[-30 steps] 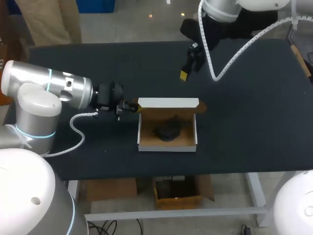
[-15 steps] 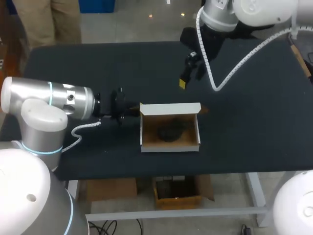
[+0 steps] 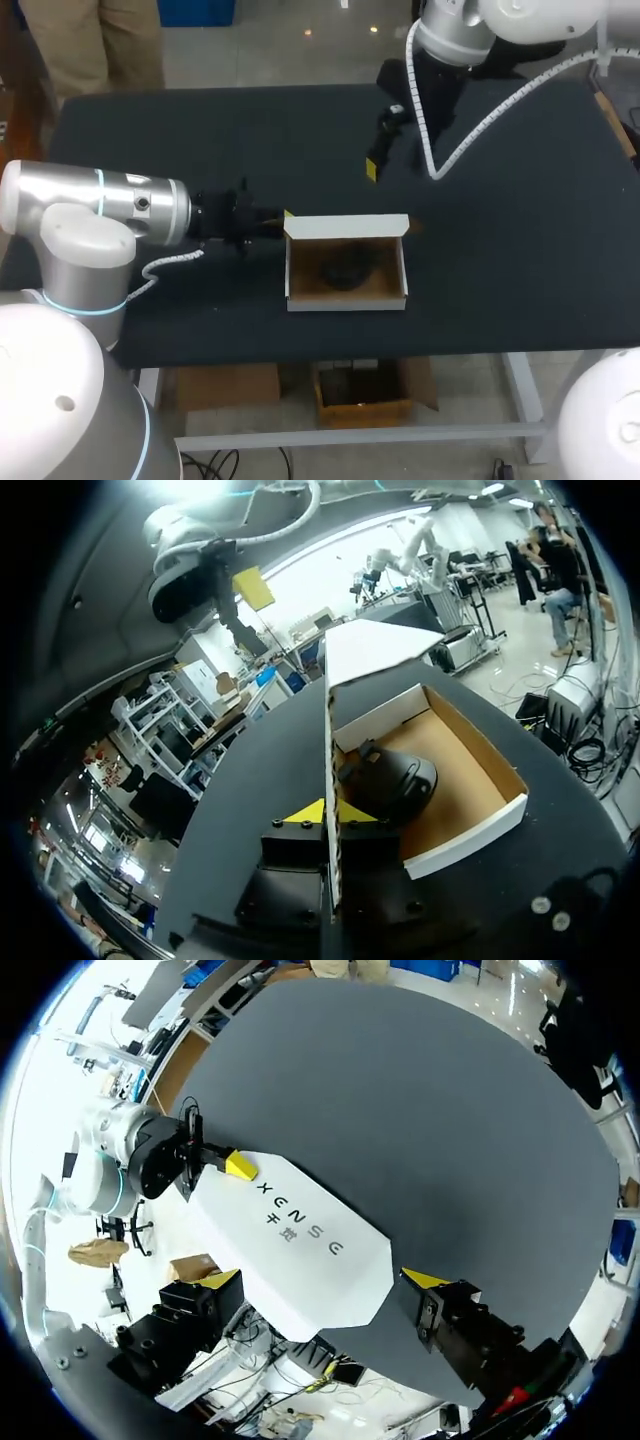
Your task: Assemble the packaging by folding the flat box into shape, placing the metal phone stand inside, and closing the box properly
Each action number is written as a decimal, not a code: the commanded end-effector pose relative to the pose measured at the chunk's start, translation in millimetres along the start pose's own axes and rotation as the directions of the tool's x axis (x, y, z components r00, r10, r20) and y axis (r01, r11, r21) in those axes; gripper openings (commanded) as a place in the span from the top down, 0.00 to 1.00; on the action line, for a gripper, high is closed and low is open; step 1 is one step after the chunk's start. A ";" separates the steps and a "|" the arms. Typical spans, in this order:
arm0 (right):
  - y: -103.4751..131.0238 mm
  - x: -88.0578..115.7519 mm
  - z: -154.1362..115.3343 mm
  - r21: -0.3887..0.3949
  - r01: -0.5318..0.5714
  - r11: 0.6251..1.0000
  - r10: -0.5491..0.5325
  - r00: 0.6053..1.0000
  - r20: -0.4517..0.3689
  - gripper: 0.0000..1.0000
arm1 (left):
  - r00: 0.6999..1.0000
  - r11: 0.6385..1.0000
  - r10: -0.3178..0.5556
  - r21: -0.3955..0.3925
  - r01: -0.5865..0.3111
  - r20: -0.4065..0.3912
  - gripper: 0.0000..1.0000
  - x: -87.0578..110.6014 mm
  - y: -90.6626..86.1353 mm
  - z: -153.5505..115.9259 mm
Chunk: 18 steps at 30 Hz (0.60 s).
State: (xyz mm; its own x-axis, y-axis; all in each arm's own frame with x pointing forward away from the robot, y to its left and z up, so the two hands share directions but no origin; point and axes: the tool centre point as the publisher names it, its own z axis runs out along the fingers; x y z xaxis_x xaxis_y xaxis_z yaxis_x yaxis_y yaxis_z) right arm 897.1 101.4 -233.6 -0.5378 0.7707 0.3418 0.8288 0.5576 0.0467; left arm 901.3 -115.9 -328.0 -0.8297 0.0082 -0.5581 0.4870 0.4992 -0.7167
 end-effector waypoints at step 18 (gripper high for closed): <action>-30.9 -11.0 9.4 0.073 -0.438 0.896 0.444 0.889 -0.112 0.00 | 0.998 0.998 0.057 -0.004 -0.057 0.034 1.00 5.3 6.9 2.9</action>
State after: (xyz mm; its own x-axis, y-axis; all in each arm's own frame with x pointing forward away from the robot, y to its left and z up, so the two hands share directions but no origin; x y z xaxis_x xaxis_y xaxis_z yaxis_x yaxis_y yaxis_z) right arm 876.8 79.4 -248.0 -0.0916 0.8987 0.4288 0.9669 0.1833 -0.1776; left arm 902.5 -115.2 -333.9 -0.7941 0.0113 -0.6077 0.5294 0.5041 -0.6823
